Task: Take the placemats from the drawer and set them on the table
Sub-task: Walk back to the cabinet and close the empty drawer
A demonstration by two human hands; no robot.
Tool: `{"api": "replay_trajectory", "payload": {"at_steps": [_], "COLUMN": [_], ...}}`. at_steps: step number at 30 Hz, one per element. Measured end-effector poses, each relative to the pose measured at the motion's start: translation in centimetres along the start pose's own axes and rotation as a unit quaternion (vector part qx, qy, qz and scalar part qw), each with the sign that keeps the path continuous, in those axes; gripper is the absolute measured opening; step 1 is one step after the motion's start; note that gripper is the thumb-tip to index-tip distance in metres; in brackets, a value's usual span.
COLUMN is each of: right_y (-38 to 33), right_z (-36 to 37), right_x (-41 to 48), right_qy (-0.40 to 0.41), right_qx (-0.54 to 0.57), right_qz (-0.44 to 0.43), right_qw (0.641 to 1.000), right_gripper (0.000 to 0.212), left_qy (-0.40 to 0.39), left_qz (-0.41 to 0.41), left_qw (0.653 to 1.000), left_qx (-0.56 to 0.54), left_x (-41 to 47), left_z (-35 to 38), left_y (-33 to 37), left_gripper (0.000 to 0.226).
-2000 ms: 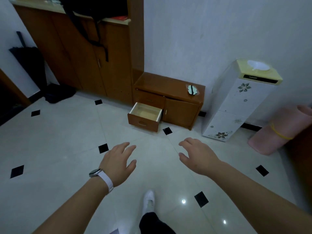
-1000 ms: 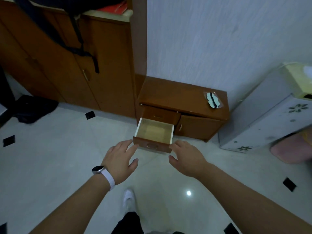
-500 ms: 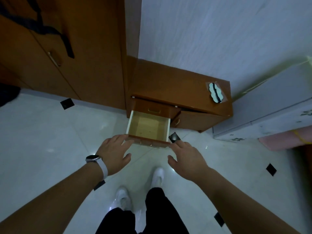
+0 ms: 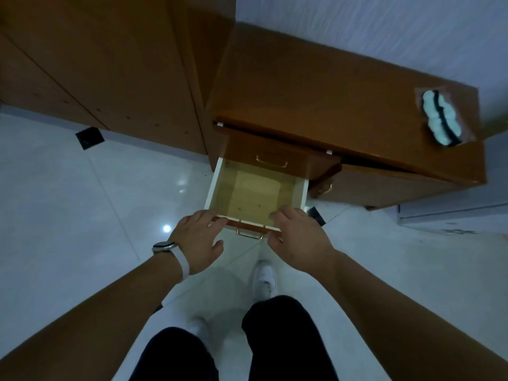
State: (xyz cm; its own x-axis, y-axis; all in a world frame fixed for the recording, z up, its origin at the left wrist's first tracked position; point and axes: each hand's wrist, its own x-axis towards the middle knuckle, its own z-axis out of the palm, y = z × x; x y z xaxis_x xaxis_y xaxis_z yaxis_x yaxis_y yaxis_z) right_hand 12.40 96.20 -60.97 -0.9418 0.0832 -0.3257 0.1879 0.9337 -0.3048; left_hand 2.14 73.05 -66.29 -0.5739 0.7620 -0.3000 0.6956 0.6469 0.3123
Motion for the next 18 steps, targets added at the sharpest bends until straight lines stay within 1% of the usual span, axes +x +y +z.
{"api": "replay_trajectory", "payload": {"at_steps": [4, 7, 9, 12, 14, 18], "right_y": [4.6, 8.0, 9.8, 11.5, 12.4, 13.9], "right_z": [8.1, 13.6, 16.4, 19.2, 20.1, 21.5], "right_x": [3.4, 5.4, 6.7, 8.1, 8.7, 9.4], "right_qy": [-0.006, -0.045, -0.080, -0.089, -0.083, -0.061], "right_qx": [0.006, 0.023, 0.025, 0.019, 0.010, -0.020], "right_qz": [0.020, 0.038, 0.028, -0.001, -0.005, 0.000], "right_qw": [1.000, 0.998, 0.996, 0.996, 0.996, 0.998], "right_gripper": [0.044, 0.065, 0.069, 0.076, 0.080, 0.077], "left_qy": [0.005, 0.012, 0.030, 0.043, 0.038, 0.033], "left_qz": [0.036, 0.057, 0.053, 0.038, 0.034, 0.048], "left_qw": [0.999, 0.997, 0.996, 0.996, 0.996, 0.994], "left_qx": [0.040, 0.057, 0.064, 0.063, 0.068, 0.089], "left_x": [4.1, 6.4, 7.6, 9.3, 10.1, 10.4], "left_z": [7.6, 13.0, 15.7, 18.1, 19.3, 21.3], "left_y": [-2.8, -4.3, -5.4, -7.8, -9.4, -11.4], "left_gripper": [0.051, 0.058, 0.060, 0.063, 0.064, 0.058]}}
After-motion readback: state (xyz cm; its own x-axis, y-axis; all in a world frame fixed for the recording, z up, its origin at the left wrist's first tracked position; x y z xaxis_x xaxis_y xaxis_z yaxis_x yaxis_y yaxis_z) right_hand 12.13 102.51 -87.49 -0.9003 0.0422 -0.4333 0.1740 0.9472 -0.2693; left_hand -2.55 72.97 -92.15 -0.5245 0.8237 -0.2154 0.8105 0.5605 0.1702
